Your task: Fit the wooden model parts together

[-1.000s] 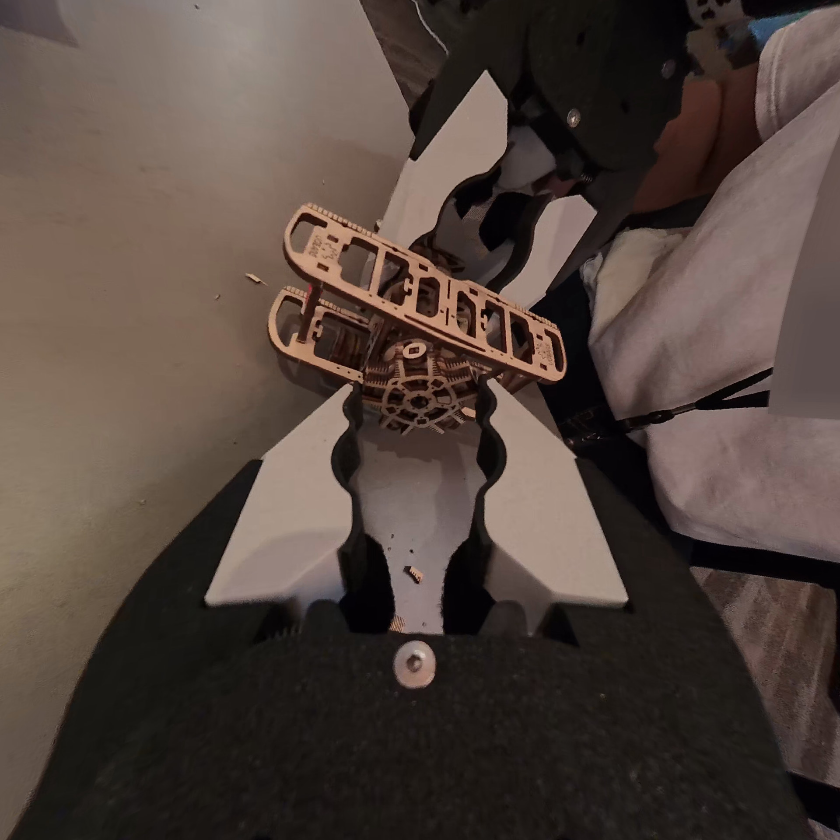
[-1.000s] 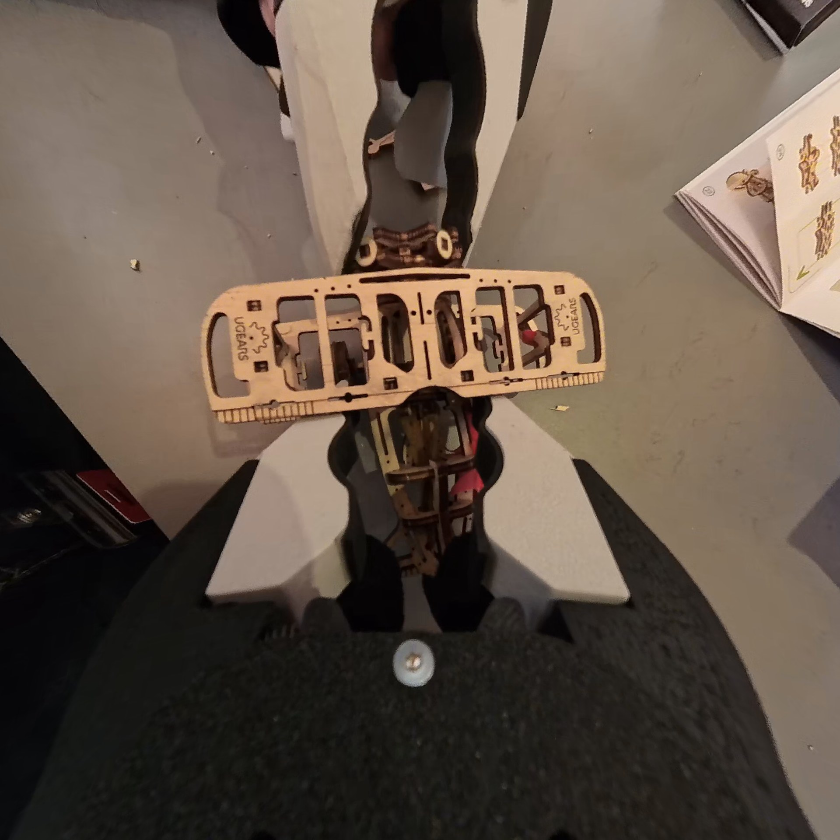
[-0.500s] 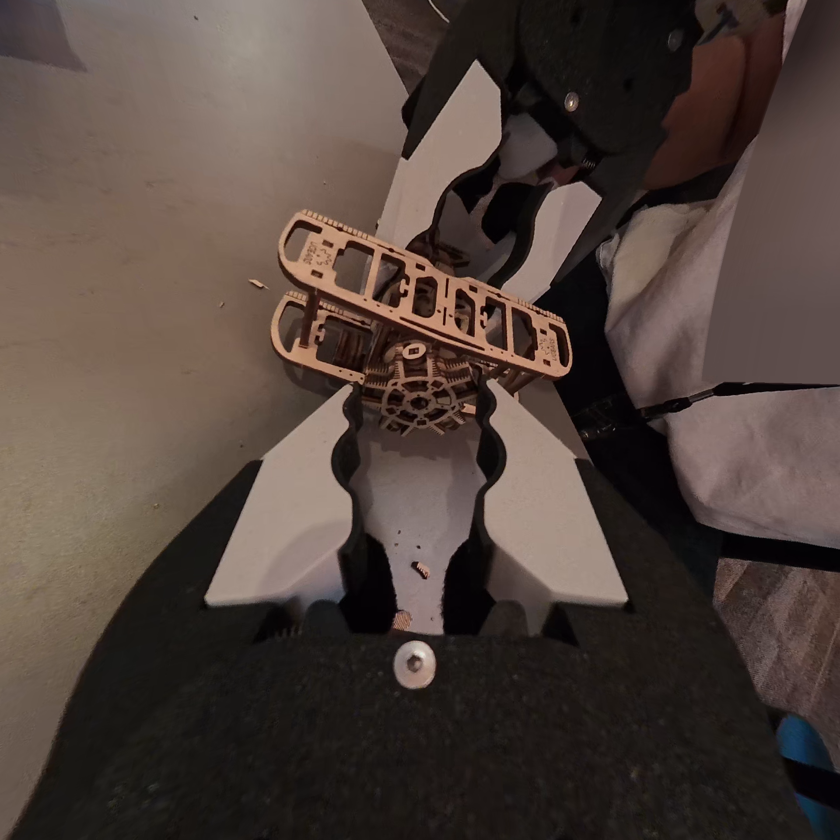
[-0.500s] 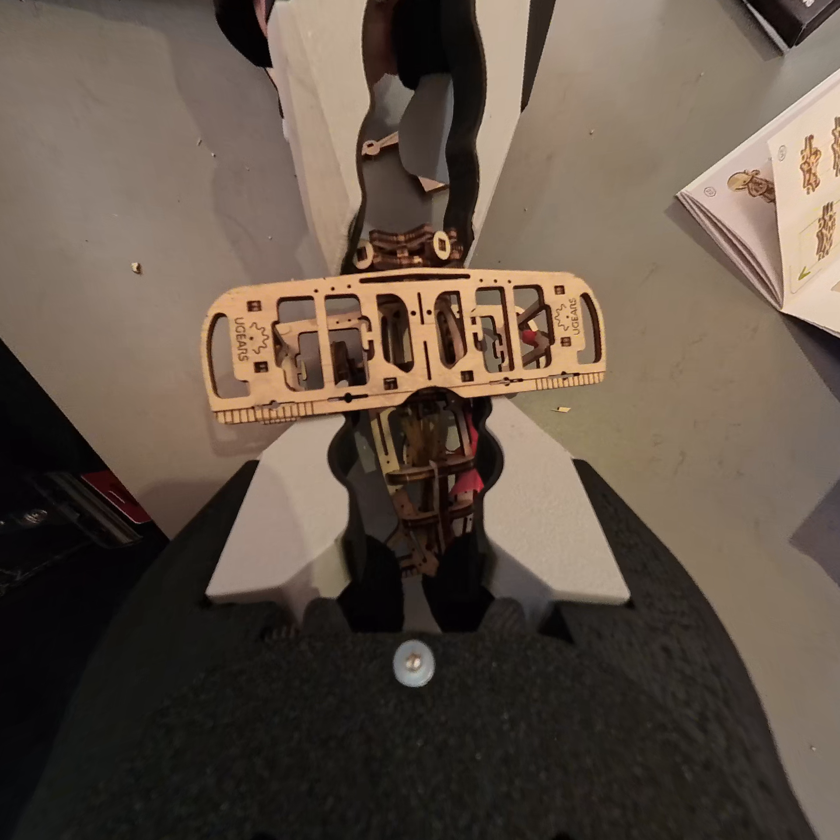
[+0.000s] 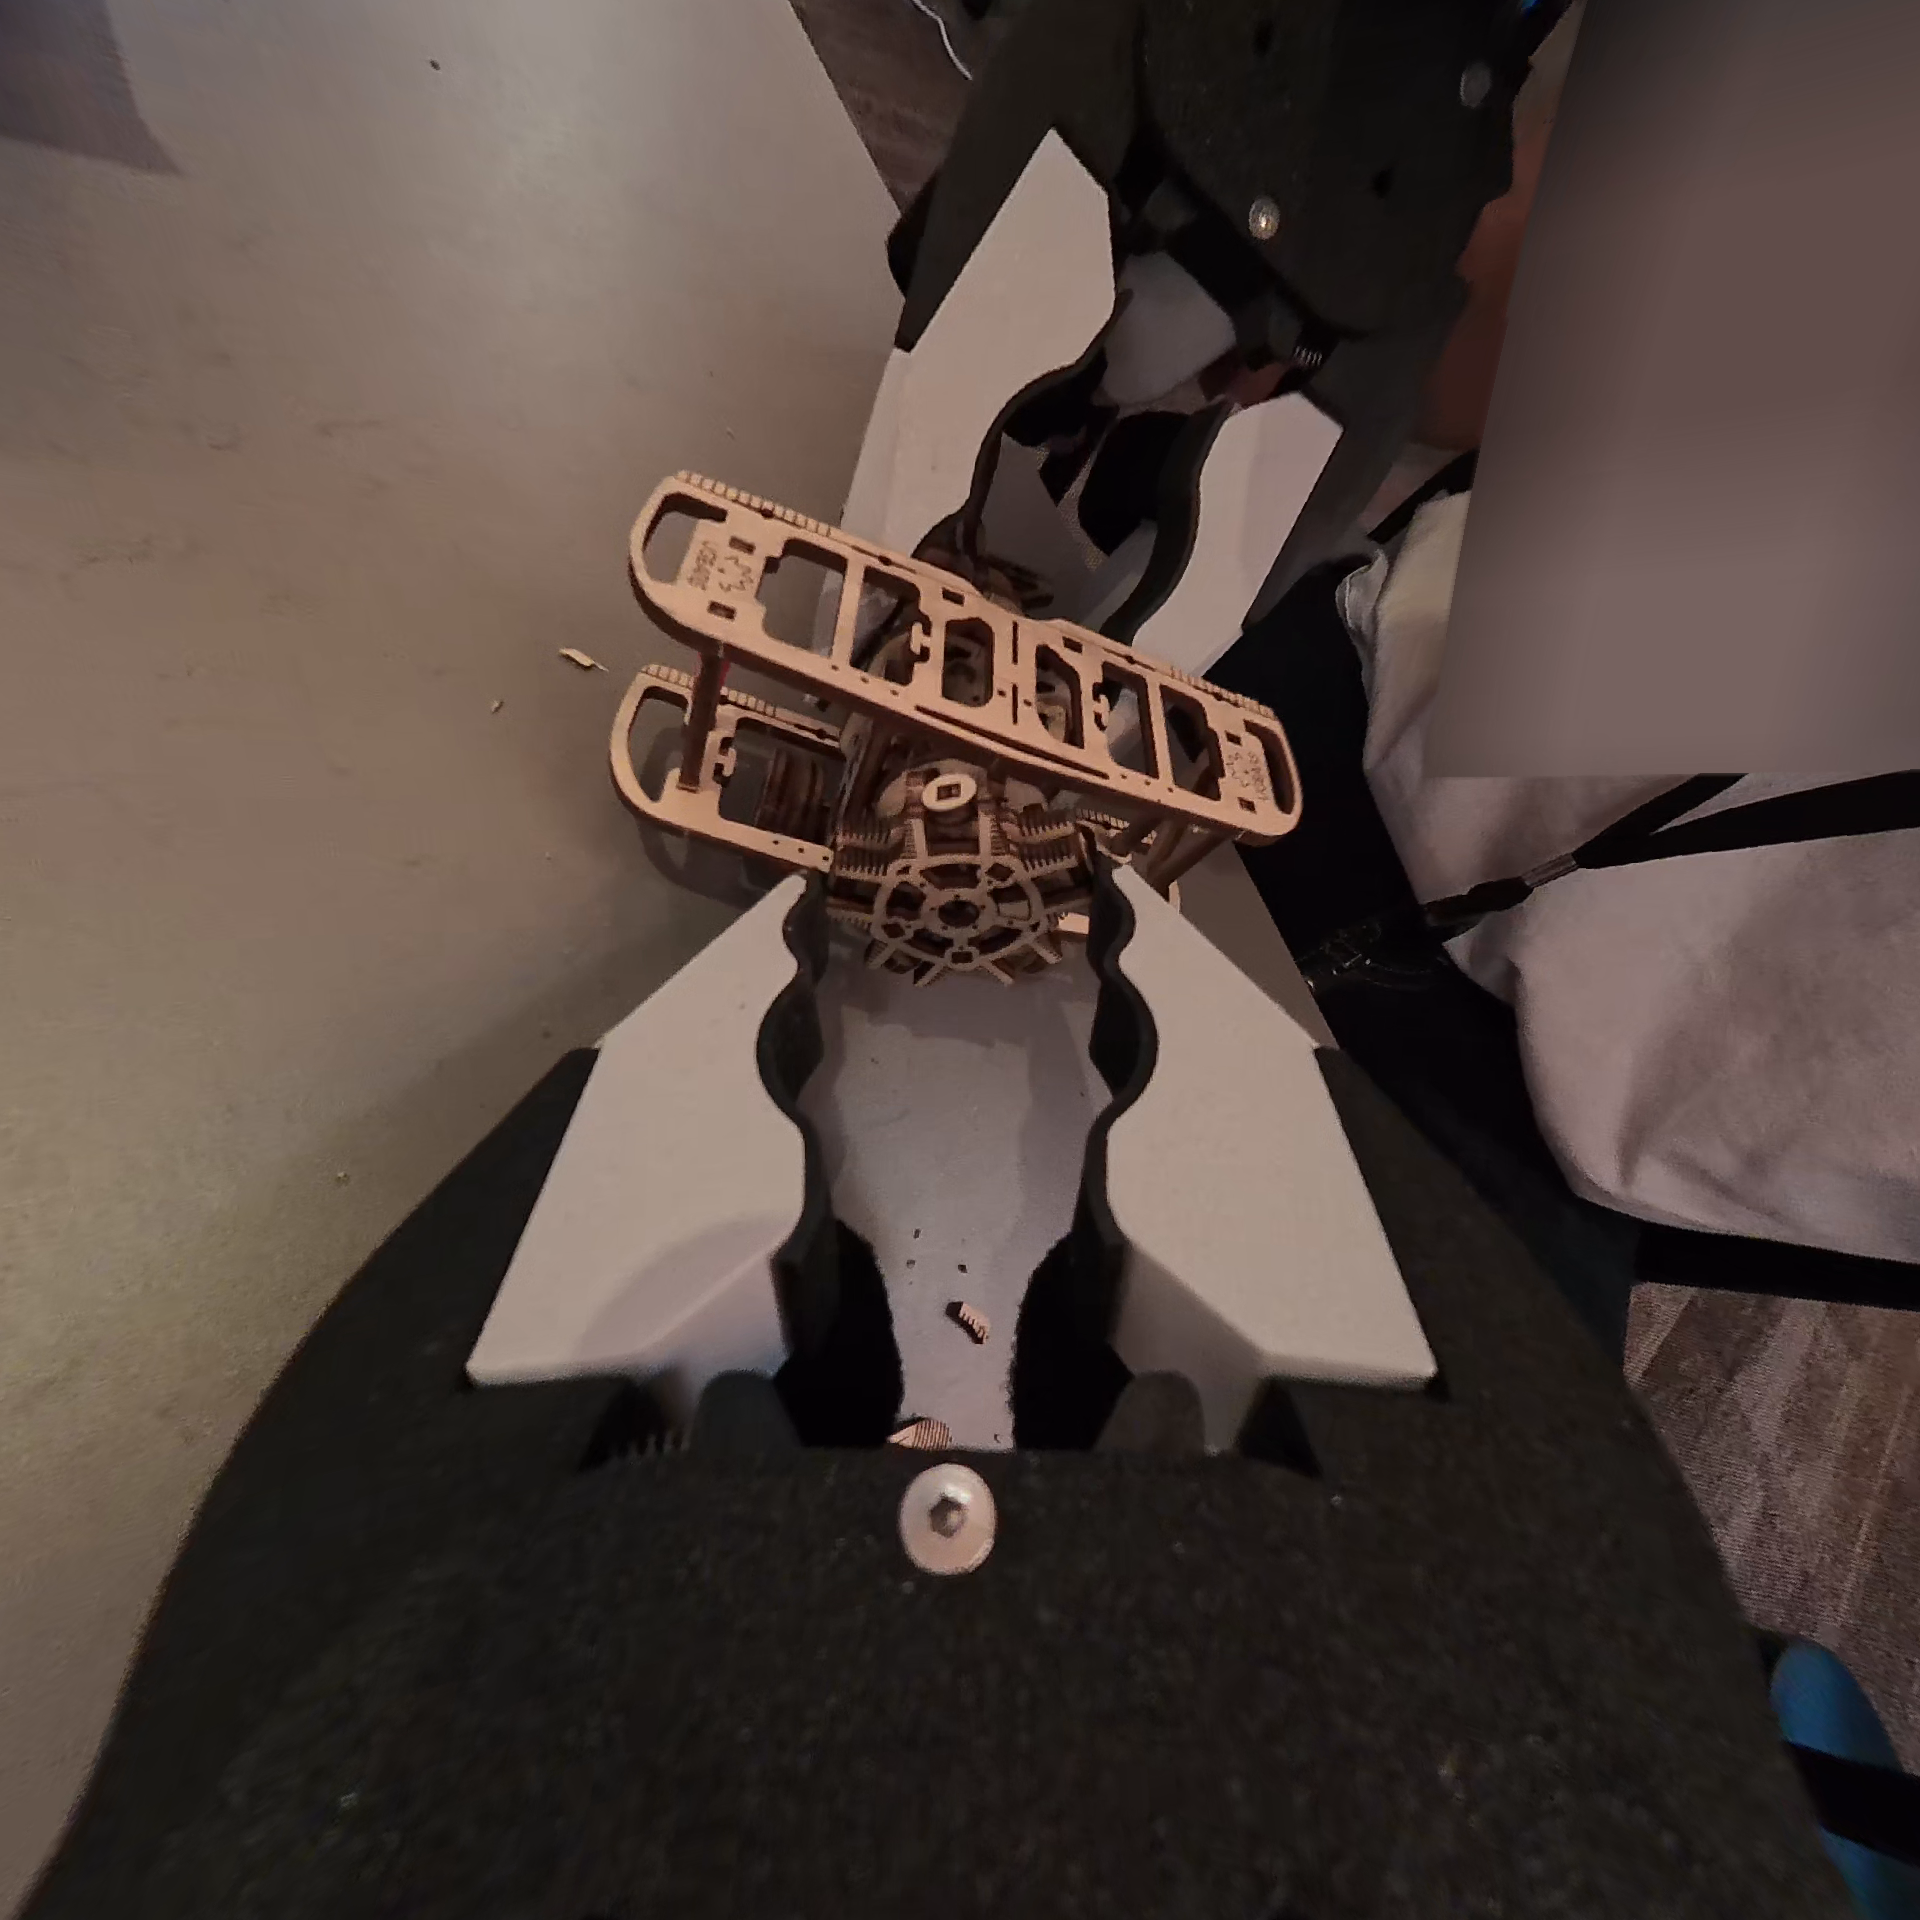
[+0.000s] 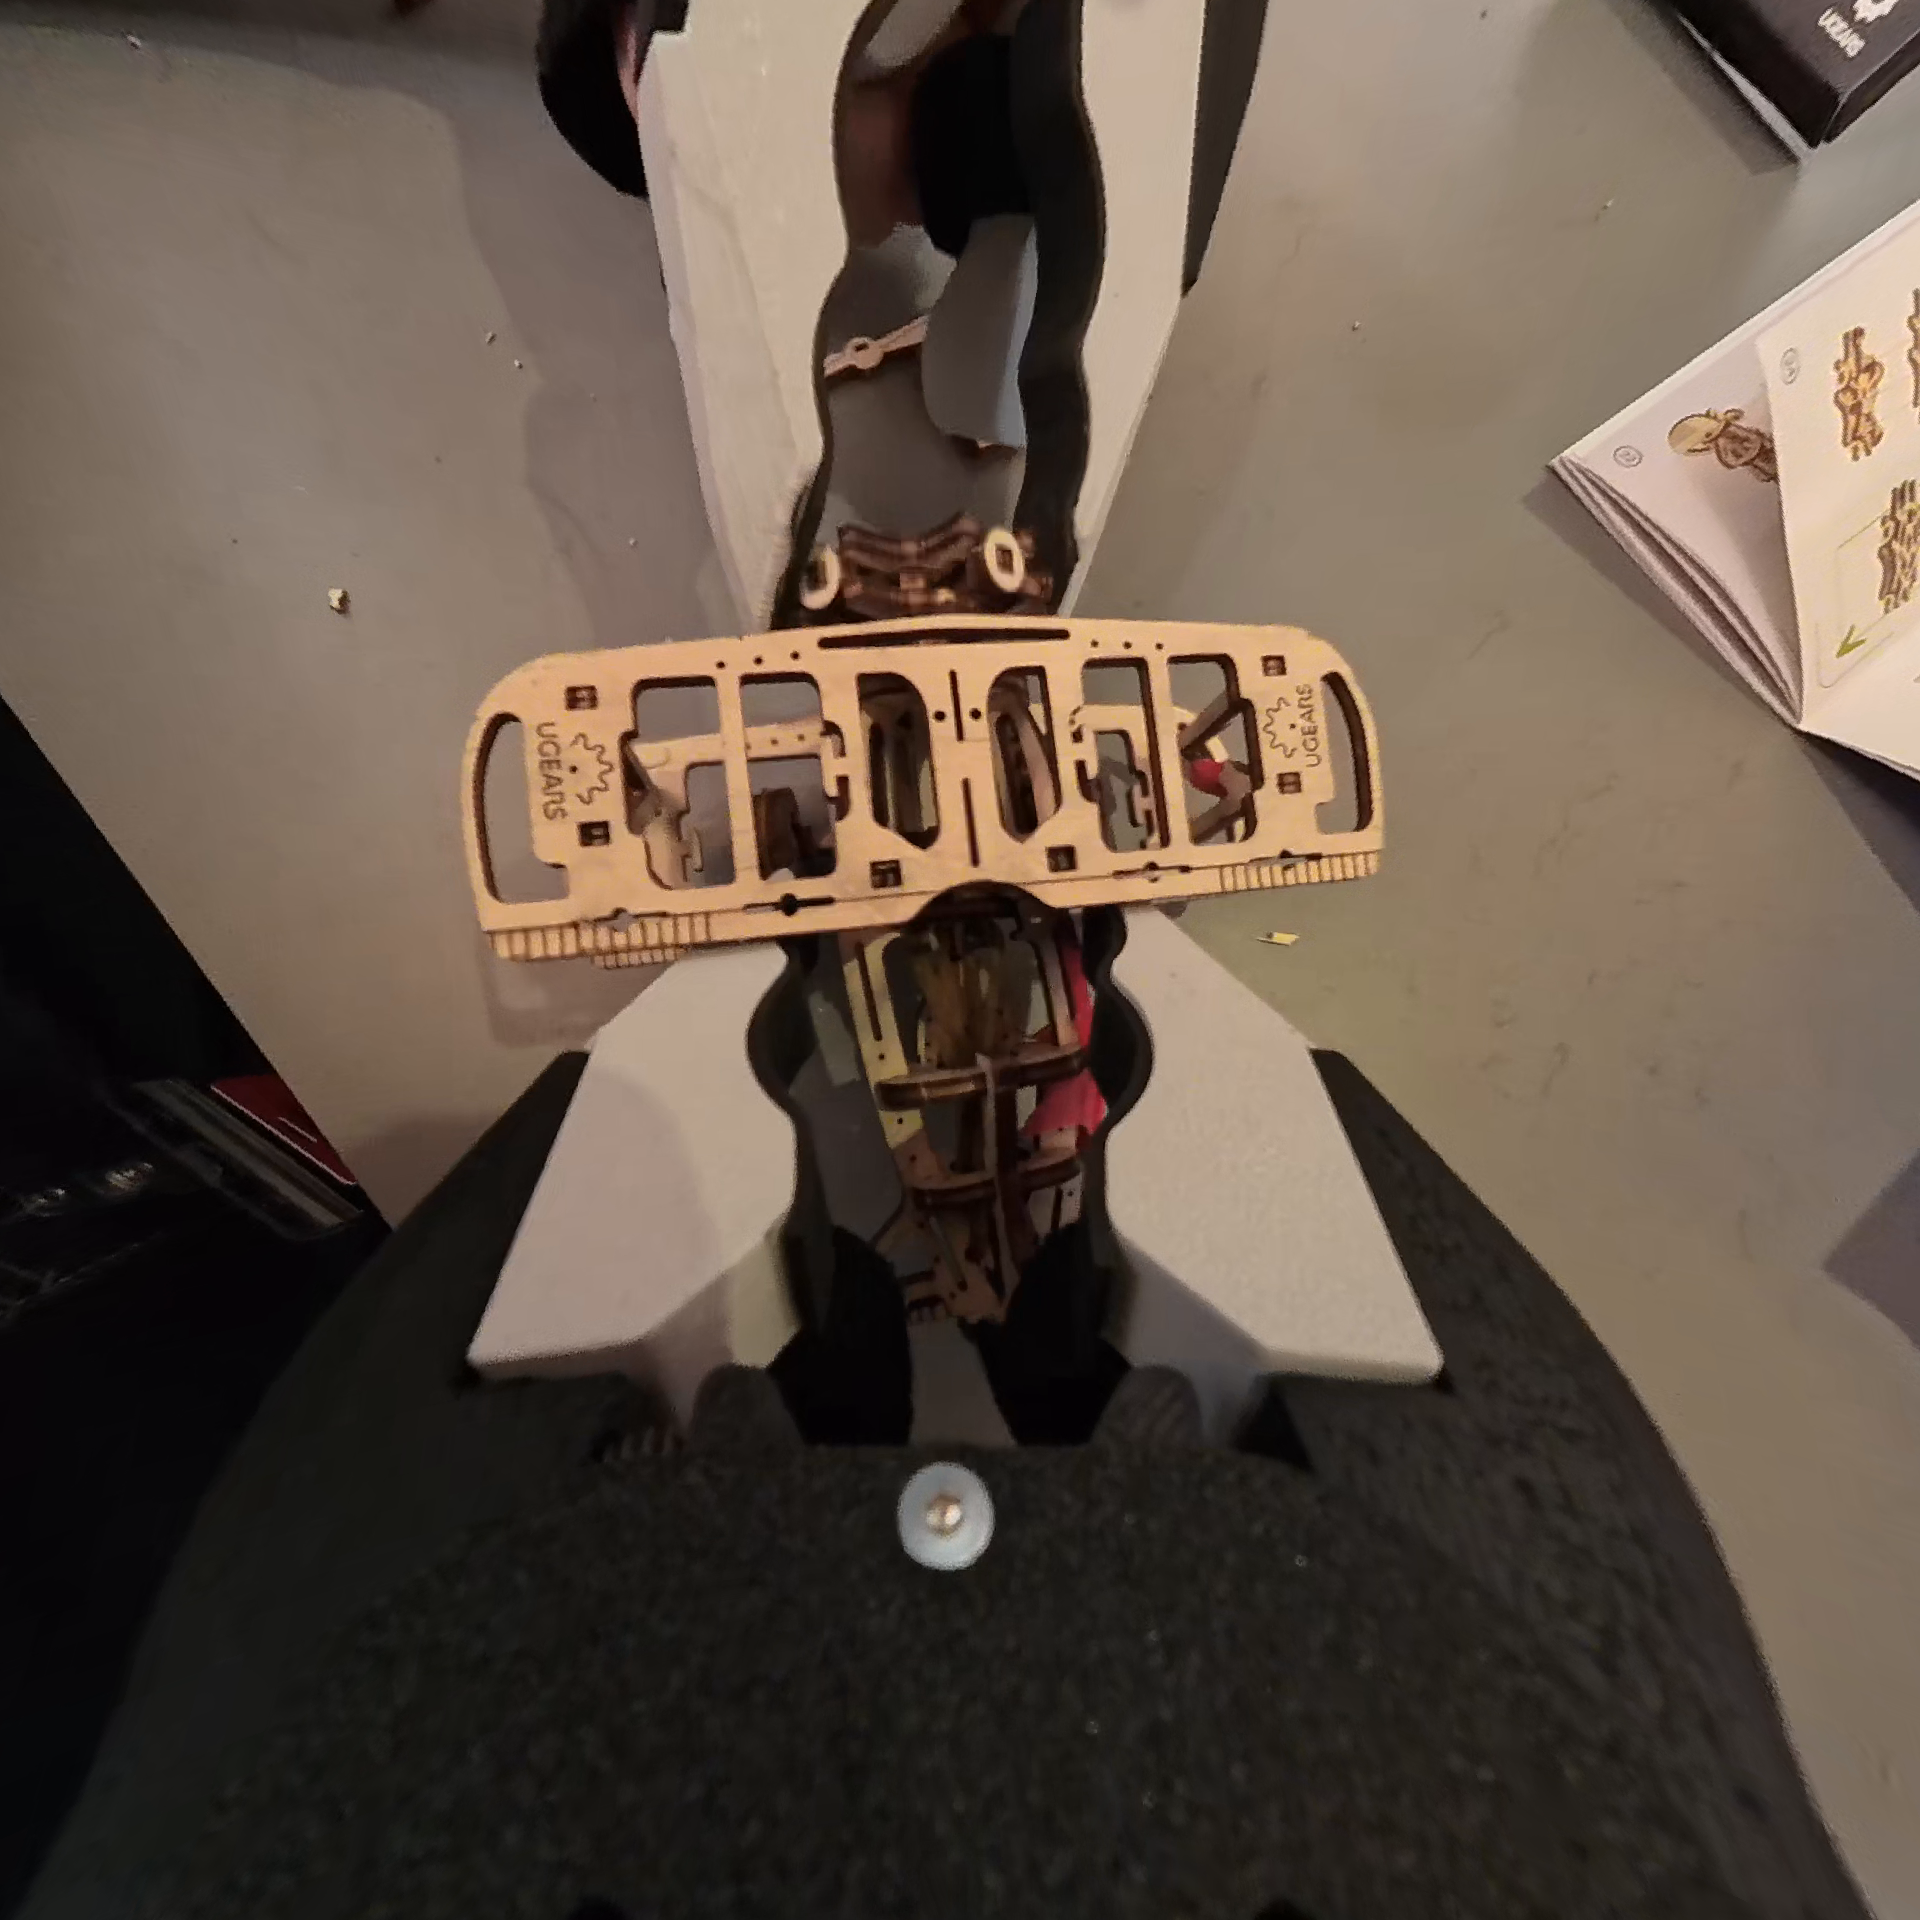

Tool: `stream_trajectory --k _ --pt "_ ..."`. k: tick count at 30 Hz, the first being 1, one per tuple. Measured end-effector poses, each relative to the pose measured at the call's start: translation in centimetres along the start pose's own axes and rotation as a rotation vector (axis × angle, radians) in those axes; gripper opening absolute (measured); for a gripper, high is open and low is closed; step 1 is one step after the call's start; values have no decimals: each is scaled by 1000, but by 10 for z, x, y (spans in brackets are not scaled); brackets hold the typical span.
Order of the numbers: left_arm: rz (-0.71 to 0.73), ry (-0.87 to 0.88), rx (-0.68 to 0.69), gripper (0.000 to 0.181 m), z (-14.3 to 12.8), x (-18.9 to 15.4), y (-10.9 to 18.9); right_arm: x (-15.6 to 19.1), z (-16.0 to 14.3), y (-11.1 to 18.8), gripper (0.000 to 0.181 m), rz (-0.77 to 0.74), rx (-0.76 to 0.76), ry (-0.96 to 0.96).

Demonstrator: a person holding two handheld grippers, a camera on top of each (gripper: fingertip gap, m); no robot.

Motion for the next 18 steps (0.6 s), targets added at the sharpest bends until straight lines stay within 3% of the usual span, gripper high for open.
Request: stream_trajectory --k 10,15,18 --pt "-24 6 -22 47 0 1 2 -6 -7 22 61 -11 -68 14" --pt "-28 -1 -26 47 1 0 0 -9 -22 18 63 118 -86 20" --pt "-27 -2 -29 47 1 0 -1 -12 -26 12 52 165 -99 -10"
Point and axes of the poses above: each gripper's, where its closed fingertips meet, y back along the fingers, z out of its top, x = y × z across the jaws, the point moved 10 cm from there along y, back along the fingers, and after that the axes turned 8 degrees about y, right-handed, at the moved point
